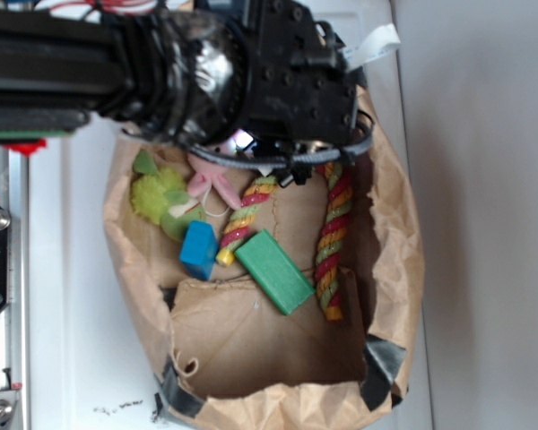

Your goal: Grab the pink bunny.

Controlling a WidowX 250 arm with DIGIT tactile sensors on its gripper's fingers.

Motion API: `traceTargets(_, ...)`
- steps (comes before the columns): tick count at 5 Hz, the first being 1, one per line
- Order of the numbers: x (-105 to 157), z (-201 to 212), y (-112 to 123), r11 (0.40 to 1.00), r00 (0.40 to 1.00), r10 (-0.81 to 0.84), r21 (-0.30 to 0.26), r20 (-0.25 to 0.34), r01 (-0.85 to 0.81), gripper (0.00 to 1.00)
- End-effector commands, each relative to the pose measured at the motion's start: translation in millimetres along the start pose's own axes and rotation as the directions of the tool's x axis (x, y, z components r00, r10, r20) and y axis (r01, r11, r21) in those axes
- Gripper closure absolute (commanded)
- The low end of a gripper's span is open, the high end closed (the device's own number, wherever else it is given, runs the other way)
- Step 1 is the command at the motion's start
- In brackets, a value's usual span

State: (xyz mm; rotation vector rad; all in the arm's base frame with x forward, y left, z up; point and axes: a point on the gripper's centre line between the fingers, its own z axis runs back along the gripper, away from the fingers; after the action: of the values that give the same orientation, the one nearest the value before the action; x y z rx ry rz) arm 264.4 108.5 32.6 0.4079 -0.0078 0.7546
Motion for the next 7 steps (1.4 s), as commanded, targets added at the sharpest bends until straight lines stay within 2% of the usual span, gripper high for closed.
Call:
traceTargets(1,6.7,7.6,16.0,0.999,0.999,0.051,0.008,0.006,-0.051,1.0)
traceTargets(2,6.2,11.0,22.1,0.998,0.998,0.07,0.004,0.008,-0.07,1.0)
traceTargets(3,6.2,34.6,37.5,0.997,0.998,0.052,-0.058,0.022,-0.051,1.0)
traceTargets(4,-2.6,81.1,56.8,0.988,0.998,-0.009,-0.156,0.058,0.018,1.0)
traceTargets(5,-4.2,118.2,68.9,0.977,0.994,-0.064,-0.2,0.086,0.08,1.0)
traceTargets(6,-1.3,129.8,68.4,0.962,0.976,-0.13,-0.216,0.174,0.167,1.0)
traceTargets(7,4.6,129.1,64.2,0.921,0.942,-0.235,-0.255,0.24,0.295,1.0)
